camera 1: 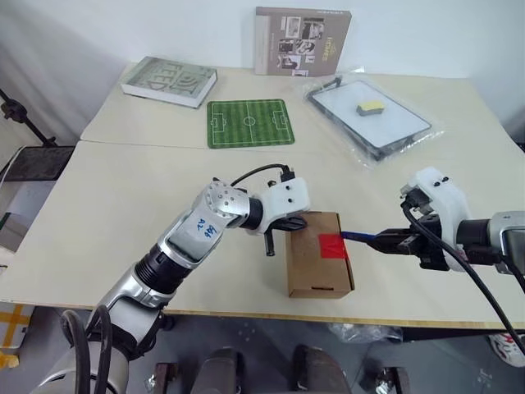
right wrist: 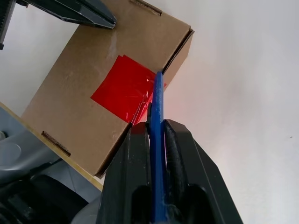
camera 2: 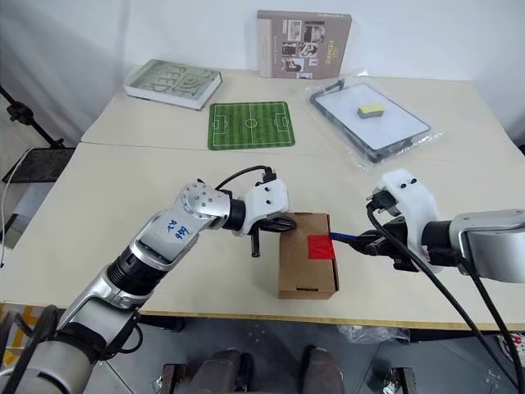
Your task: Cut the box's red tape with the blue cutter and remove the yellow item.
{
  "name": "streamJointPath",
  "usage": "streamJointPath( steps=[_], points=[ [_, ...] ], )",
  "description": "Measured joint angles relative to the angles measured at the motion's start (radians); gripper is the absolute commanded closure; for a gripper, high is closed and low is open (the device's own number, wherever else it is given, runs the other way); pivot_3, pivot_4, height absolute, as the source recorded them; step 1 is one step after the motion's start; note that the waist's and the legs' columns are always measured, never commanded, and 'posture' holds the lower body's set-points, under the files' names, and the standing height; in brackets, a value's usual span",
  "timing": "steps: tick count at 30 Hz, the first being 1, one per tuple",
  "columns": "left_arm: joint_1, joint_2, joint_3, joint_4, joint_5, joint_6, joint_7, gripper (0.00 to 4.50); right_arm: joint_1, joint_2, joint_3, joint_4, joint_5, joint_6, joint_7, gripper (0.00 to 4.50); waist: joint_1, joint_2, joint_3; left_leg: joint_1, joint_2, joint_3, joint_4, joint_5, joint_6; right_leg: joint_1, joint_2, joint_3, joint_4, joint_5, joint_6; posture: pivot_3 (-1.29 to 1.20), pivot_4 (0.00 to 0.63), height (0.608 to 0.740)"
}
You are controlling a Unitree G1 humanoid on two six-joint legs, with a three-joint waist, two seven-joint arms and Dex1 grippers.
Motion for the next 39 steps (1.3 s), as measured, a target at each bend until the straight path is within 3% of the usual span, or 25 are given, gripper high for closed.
streamJointPath(
  steps=[8, 16, 25, 34, 39],
  points=[
    [0.003, -0.012, -0.002, 0.011, 0.014, -0.007, 0.001, 4.44, 0.143, -0.016, 0.028, -0.046, 0.000, -0.048, 0.022, 4.36, -0.001, 0.004, -0.004, 0.003, 0.003, -0.003, 0.000, -0.002, -0.001, 0.006, 0.000, -0.002, -0.006, 0.000, -0.001, 0.00, 0.150, 0.740],
    [0.003, -0.023, -0.001, 0.027, 0.019, -0.021, 0.002, 4.44, 0.128, -0.056, 0.045, -0.047, 0.000, -0.041, 0.076, 4.36, 0.000, 0.005, -0.005, 0.003, 0.004, -0.006, 0.000, -0.002, -0.002, 0.009, -0.001, -0.002, -0.009, 0.001, -0.001, 0.00, 0.150, 0.740],
    [0.000, -0.032, 0.014, 0.047, 0.026, -0.024, 0.006, 4.44, 0.051, -0.021, 0.063, -0.039, -0.001, 0.012, 0.077, 4.36, -0.003, 0.006, -0.004, 0.003, 0.005, -0.007, 0.000, -0.003, -0.003, 0.009, -0.001, -0.001, -0.010, 0.001, -0.003, 0.00, 0.150, 0.740],
    [0.000, -0.037, 0.023, 0.054, 0.027, -0.025, 0.010, 4.44, 0.030, -0.021, -0.106, 0.062, 0.017, 0.104, 0.099, 4.36, -0.003, 0.007, -0.004, 0.002, 0.005, -0.007, 0.000, -0.003, -0.003, 0.009, -0.001, -0.001, -0.010, 0.002, -0.004, 0.00, 0.150, 0.740],
    [-0.006, -0.048, 0.049, 0.077, 0.026, -0.024, 0.021, 4.44, 0.044, 0.032, -0.235, 0.067, 0.027, 0.086, 0.066, 4.36, -0.001, 0.007, -0.004, 0.001, 0.005, -0.007, 0.000, -0.003, -0.003, 0.009, 0.000, -0.002, -0.010, 0.002, -0.004, 0.00, 0.150, 0.740]
  ],
)
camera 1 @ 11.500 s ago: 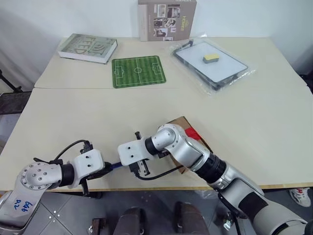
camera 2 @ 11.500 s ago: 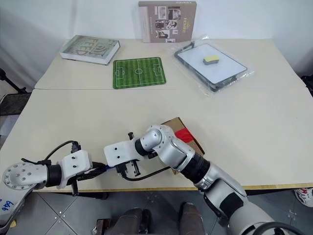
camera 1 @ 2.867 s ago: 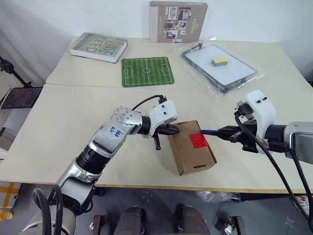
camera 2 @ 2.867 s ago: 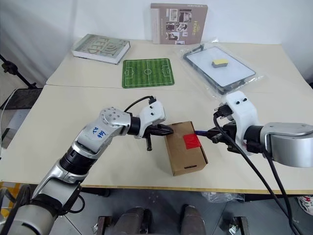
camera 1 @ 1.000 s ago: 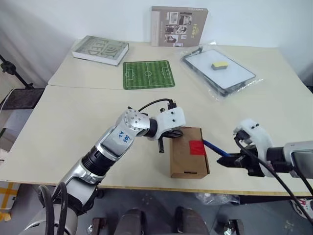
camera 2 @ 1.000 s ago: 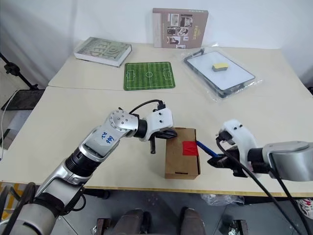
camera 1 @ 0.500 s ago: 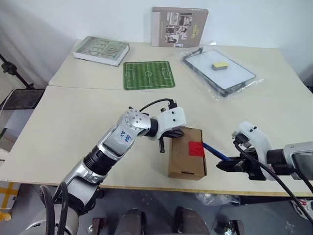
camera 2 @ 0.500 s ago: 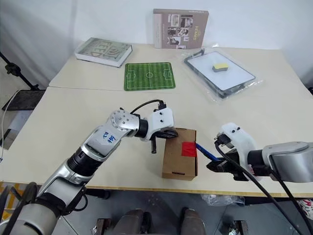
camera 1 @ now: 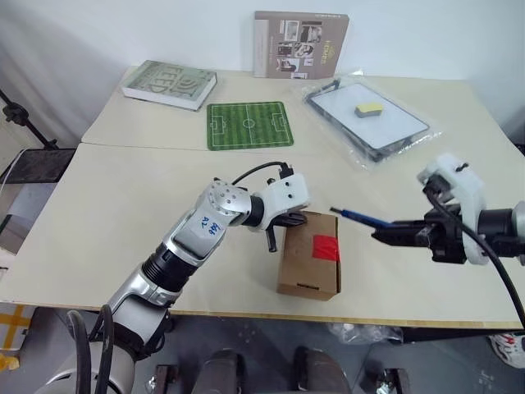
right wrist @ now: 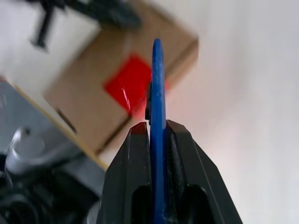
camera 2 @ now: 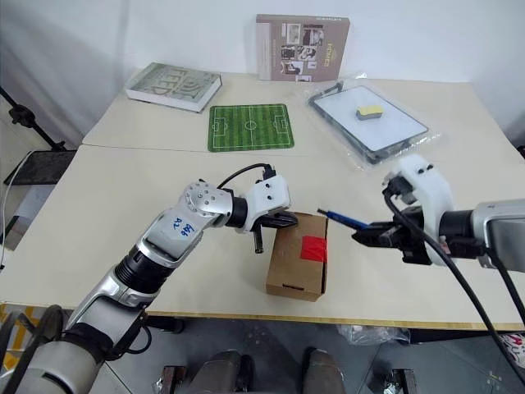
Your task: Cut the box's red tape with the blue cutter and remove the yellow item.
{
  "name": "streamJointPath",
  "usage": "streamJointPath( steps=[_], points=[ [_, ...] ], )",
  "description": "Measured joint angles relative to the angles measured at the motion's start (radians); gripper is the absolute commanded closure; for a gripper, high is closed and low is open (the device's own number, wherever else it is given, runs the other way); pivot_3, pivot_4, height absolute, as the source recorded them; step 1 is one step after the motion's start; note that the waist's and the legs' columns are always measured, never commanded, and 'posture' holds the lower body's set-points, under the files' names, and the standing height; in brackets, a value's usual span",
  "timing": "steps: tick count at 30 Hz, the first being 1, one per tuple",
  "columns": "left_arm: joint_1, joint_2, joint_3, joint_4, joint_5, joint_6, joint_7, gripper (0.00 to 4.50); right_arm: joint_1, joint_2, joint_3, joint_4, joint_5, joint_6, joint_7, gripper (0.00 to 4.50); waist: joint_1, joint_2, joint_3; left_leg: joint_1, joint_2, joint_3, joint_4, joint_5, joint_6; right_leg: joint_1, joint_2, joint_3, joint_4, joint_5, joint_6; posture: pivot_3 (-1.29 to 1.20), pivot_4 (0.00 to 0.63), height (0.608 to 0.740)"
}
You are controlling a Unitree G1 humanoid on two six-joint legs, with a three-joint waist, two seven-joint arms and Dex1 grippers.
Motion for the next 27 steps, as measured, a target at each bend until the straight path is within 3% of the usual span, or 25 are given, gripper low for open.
streamJointPath(
  steps=[5, 14, 19, 27],
  points=[
    [-0.013, -0.001, 0.016, 0.026, 0.000, 0.000, 0.003, 4.44, 0.040, 0.061, -0.044, -0.009, 0.000, -0.018, -0.065, 4.36, -0.001, 0.000, 0.000, 0.000, 0.000, 0.000, 0.000, 0.000, 0.000, 0.000, 0.001, -0.002, 0.001, 0.000, 0.000, 0.00, 0.150, 0.740],
    [-0.009, 0.000, 0.017, 0.030, 0.000, 0.000, 0.002, 4.44, 0.103, 0.303, 0.016, -0.100, -0.163, -0.119, -0.297, 4.36, -0.001, 0.000, 0.000, 0.000, 0.002, 0.003, 0.000, 0.000, 0.000, 0.000, 0.011, -0.003, 0.004, 0.001, 0.001, 0.00, 0.150, 0.740],
    [-0.006, 0.005, 0.018, 0.026, 0.000, 0.000, 0.002, 4.44, 0.128, 0.429, 0.089, -0.103, -0.304, -0.115, -0.324, 4.36, -0.002, 0.000, 0.000, 0.001, 0.004, 0.004, 0.001, 0.000, 0.000, 0.000, 0.014, 0.000, 0.003, 0.002, 0.001, 0.00, 0.150, 0.740],
    [0.003, 0.032, 0.017, -0.008, 0.000, 0.009, -0.001, 4.44, 0.023, 0.657, 0.185, -0.034, -0.498, -0.093, -0.319, 4.36, -0.008, 0.000, 0.000, 0.001, 0.006, 0.007, 0.000, 0.000, 0.000, -0.003, 0.016, 0.001, 0.005, 0.002, -0.001, 0.00, 0.150, 0.740]
  ],
)
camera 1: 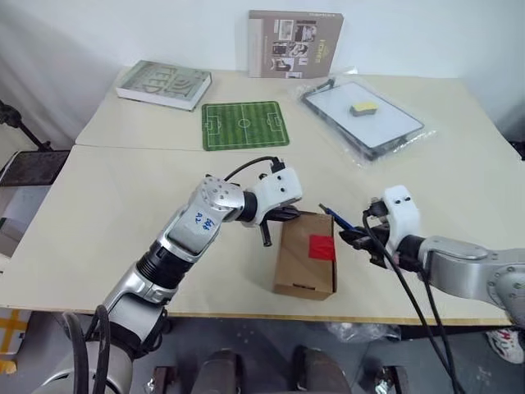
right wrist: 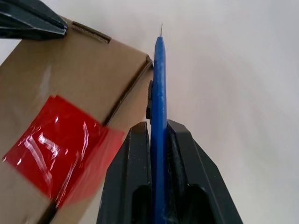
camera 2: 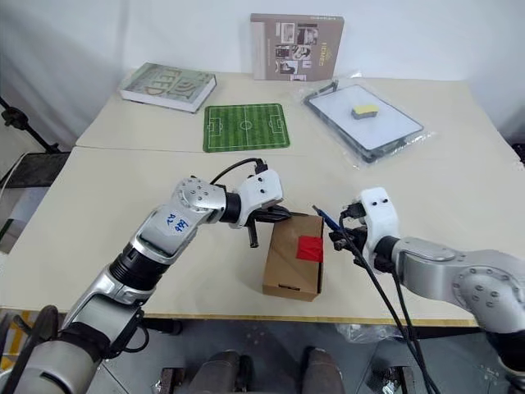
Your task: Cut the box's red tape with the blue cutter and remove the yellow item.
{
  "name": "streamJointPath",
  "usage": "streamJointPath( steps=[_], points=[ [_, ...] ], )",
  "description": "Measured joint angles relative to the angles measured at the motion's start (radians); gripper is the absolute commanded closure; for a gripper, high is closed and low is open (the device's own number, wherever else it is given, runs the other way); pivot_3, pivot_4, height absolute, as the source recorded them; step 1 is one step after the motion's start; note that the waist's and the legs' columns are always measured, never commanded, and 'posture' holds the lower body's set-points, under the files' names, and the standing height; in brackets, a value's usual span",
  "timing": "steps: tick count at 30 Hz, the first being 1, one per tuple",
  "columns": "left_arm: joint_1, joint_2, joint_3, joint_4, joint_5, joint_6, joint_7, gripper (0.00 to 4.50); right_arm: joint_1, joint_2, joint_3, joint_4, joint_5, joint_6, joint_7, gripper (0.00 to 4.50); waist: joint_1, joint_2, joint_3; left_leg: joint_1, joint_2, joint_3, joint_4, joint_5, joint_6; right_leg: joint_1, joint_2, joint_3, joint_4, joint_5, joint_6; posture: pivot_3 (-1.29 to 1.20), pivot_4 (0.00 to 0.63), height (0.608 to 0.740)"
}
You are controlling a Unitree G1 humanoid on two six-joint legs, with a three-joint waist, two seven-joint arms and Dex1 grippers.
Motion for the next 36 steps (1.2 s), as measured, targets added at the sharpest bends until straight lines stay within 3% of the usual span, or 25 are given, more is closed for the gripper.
streamJointPath(
  steps=[9, 22, 27, 36],
  points=[
    [0.021, 0.109, 0.022, -0.115, -0.001, 0.092, -0.012, 4.44, -0.131, 0.194, 0.034, 0.074, -0.178, 0.058, 0.073, 4.36, -0.024, 0.000, 0.000, -0.002, 0.001, 0.009, -0.001, 0.001, -0.001, -0.012, 0.001, 0.009, 0.011, -0.001, -0.002, 0.00, 0.150, 0.740],
    [0.043, 0.243, 0.036, -0.273, -0.046, 0.260, -0.072, 4.44, -0.276, 0.382, 0.051, 0.210, -0.464, 0.085, 0.293, 4.36, -0.032, 0.001, -0.001, -0.001, 0.002, 0.012, -0.001, 0.001, -0.001, -0.014, 0.002, 0.013, 0.013, -0.002, -0.003, 0.00, 0.150, 0.740],
    [0.038, 0.232, 0.039, -0.294, -0.074, 0.320, -0.087, 4.44, -0.314, 0.413, 0.066, 0.277, -0.601, 0.053, 0.386, 4.36, -0.025, 0.002, -0.001, -0.001, 0.001, 0.012, -0.001, 0.001, -0.001, -0.015, 0.002, 0.014, 0.013, -0.002, -0.003, 0.00, 0.150, 0.740],
    [-0.009, 0.094, 0.015, -0.197, -0.096, 0.307, -0.084, 4.44, -0.422, 0.344, 0.027, 0.334, -0.745, 0.078, 0.493, 4.36, 0.001, 0.003, -0.001, -0.005, -0.002, 0.011, -0.001, 0.000, 0.000, -0.016, 0.001, 0.013, 0.013, -0.001, -0.002, 0.00, 0.150, 0.740]
  ],
)
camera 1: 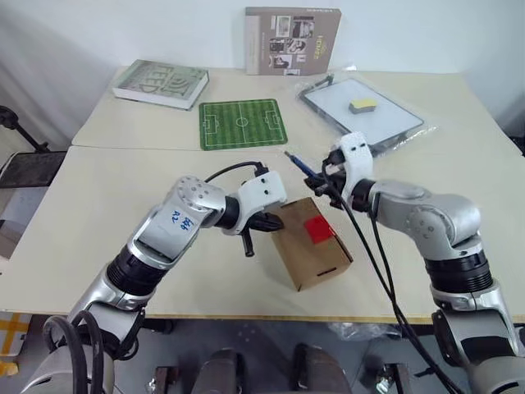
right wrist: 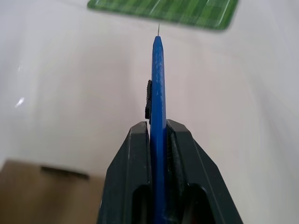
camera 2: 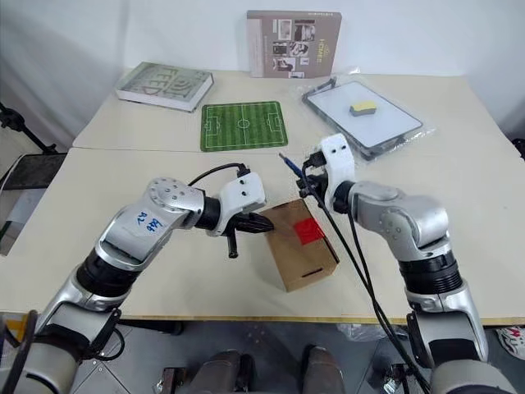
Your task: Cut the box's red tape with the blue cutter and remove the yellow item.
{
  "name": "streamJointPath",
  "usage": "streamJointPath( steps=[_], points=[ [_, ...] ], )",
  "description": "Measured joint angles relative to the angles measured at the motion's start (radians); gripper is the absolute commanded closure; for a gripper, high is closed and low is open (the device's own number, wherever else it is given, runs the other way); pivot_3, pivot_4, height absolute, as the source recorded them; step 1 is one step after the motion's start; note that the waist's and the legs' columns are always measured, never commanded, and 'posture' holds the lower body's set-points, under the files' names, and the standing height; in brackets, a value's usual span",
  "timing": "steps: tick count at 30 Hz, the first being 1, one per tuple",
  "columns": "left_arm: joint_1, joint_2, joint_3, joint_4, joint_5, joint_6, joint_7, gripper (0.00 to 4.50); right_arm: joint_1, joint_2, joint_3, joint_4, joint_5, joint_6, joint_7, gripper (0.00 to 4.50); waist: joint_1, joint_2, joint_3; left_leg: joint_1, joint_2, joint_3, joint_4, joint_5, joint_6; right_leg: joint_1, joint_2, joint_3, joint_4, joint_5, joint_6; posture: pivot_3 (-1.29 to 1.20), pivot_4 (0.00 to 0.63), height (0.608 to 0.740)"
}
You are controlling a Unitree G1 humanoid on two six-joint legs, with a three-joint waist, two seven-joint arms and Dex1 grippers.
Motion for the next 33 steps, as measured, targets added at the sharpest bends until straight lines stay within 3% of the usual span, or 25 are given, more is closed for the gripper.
streamJointPath(
  steps=[5, 12, 17, 23, 29, 33],
  points=[
    [-0.016, -0.039, 0.002, 0.055, 0.001, -0.037, 0.019, 4.44, -0.030, -0.068, -0.084, -0.083, 0.007, 0.123, 0.010, 4.36, 0.006, 0.000, 0.000, -0.001, -0.001, 0.000, 0.000, 0.000, 0.000, 0.000, -0.001, -0.001, -0.001, 0.000, 0.000, 0.00, 0.150, 0.740],
    [-0.047, -0.096, 0.032, 0.197, 0.009, -0.154, 0.077, 4.44, -0.075, -0.155, -0.269, -0.247, 0.117, 0.468, 0.012, 4.36, 0.004, 0.000, 0.001, -0.002, 0.000, 0.001, 0.001, 0.000, 0.000, -0.001, 0.000, -0.002, -0.001, 0.000, 0.000, 0.00, 0.150, 0.740],
    [-0.055, -0.153, 0.076, 0.278, -0.002, -0.253, 0.084, 4.44, -0.060, -0.256, -0.333, -0.258, 0.305, 0.570, -0.028, 4.36, 0.004, 0.001, 0.002, -0.003, 0.000, 0.001, 0.001, 0.000, 0.000, -0.002, -0.001, -0.002, -0.001, 0.000, 0.001, 0.00, 0.150, 0.740],
    [-0.054, -0.167, 0.055, 0.358, 0.017, -0.360, 0.064, 4.44, -0.061, -0.445, -0.299, -0.122, 0.699, 0.570, -0.222, 4.36, 0.004, 0.000, 0.003, -0.003, 0.000, 0.004, 0.001, 0.000, 0.000, -0.002, -0.001, -0.002, -0.002, 0.000, 0.001, 0.00, 0.150, 0.740],
    [-0.060, -0.212, 0.064, 0.412, 0.020, -0.419, 0.065, 4.44, -0.068, -0.679, -0.108, -0.072, 1.151, 0.403, -0.498, 4.36, 0.005, -0.002, 0.005, -0.003, 0.000, 0.005, 0.001, -0.001, 0.002, -0.003, -0.001, -0.002, -0.004, 0.000, 0.001, 0.00, 0.150, 0.740],
    [-0.060, -0.225, 0.061, 0.425, 0.019, -0.427, 0.051, 4.44, -0.085, -0.724, -0.010, -0.080, 1.238, 0.312, -0.507, 4.36, 0.004, -0.003, 0.006, -0.003, 0.001, 0.010, 0.001, -0.001, 0.002, -0.004, -0.001, -0.002, -0.004, 0.001, 0.002, 0.00, 0.150, 0.740]
  ],
)
